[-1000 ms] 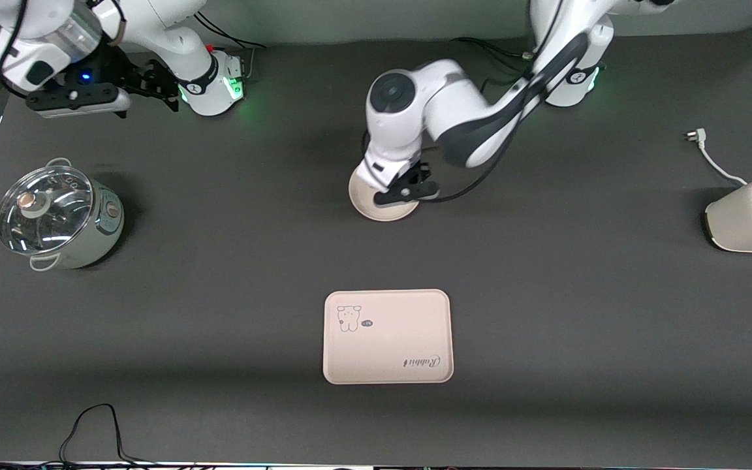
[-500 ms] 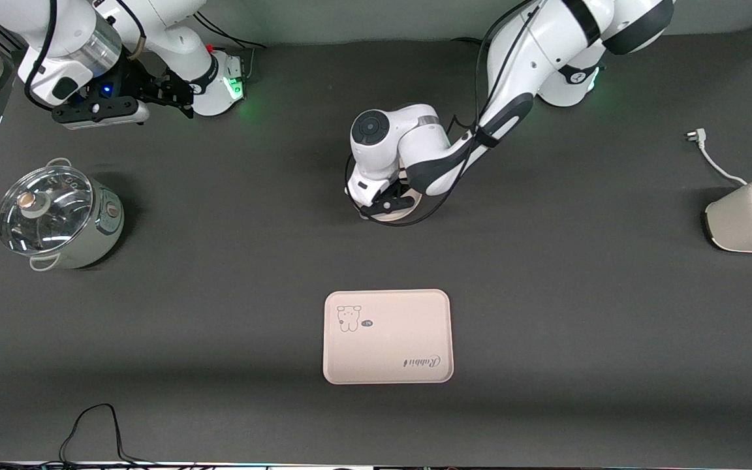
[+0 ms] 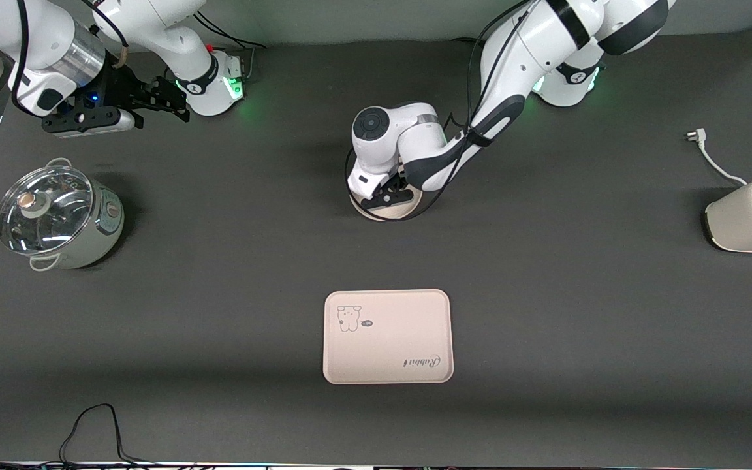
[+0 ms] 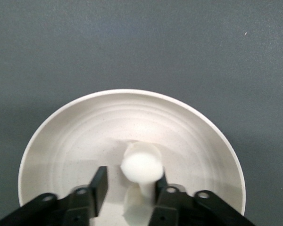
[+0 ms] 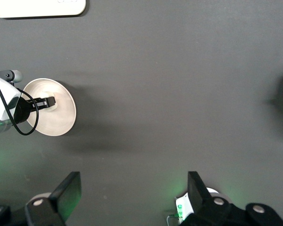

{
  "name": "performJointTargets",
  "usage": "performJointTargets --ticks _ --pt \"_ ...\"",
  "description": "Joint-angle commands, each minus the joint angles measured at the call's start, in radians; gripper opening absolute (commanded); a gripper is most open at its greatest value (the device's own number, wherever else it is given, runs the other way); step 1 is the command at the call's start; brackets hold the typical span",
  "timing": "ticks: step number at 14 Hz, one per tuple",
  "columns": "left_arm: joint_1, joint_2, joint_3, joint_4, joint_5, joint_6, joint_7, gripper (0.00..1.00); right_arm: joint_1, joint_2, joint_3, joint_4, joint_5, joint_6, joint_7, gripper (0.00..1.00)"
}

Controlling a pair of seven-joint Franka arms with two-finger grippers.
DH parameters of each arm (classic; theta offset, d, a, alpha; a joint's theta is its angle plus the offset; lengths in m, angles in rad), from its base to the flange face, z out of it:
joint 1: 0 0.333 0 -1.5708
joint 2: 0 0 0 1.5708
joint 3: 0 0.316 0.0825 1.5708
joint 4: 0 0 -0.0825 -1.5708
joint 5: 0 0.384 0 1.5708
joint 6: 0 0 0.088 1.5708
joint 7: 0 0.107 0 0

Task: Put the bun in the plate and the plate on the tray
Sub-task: 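Open the left gripper over the plate while the right gripper reaches forward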

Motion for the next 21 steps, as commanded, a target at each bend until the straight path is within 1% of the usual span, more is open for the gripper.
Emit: performJointTargets --ticks 1,5,7,10,11,13,15,17,21 --pt "-0.013 -0.019 0.013 -0.012 0.028 0.008 -0.029 1.0 0.008 0.017 -0.004 -0.05 0.069 0.089 -0.013 1.0" --pt "-0.015 -0.019 0.013 -0.012 0.028 0.006 -0.029 1.0 0.029 0.004 -0.002 -0.237 0.08 0.318 -0.013 1.0" --pt "-0.015 -0.019 0.013 -0.013 0.028 0.005 -0.029 1.0 0.032 0.02 0.001 -0.322 0.08 0.436 -0.013 1.0" --pt "-0.012 -0.019 0.014 -0.018 0.028 0.005 -0.029 1.0 0.095 0.073 0.001 -0.477 0.08 0.689 0.001 1.0" --pt "-0.011 -0.021 0.013 -0.019 0.028 0.005 -0.029 1.0 0.1 0.092 0.003 -0.512 0.08 0.749 0.003 1.0" --pt "-0.011 -0.024 0.013 -0.019 0.028 -0.003 -0.029 1.0 0.11 0.139 0.006 -0.56 0.08 0.856 0.001 1.0" --pt "0.001 -0.033 0.013 -0.018 0.028 -0.016 -0.014 1.0 0.118 0.213 0.006 -0.6 0.081 0.983 0.003 1.0" --pt "0.033 -0.07 0.01 -0.01 0.026 -0.062 0.052 1.0 0.133 0.274 0.007 -0.621 0.081 1.077 0.003 1.0" --pt "0.135 -0.179 -0.001 0.001 0.009 -0.101 0.201 1.0 0.146 0.336 0.012 -0.623 0.083 1.104 0.004 1.0"
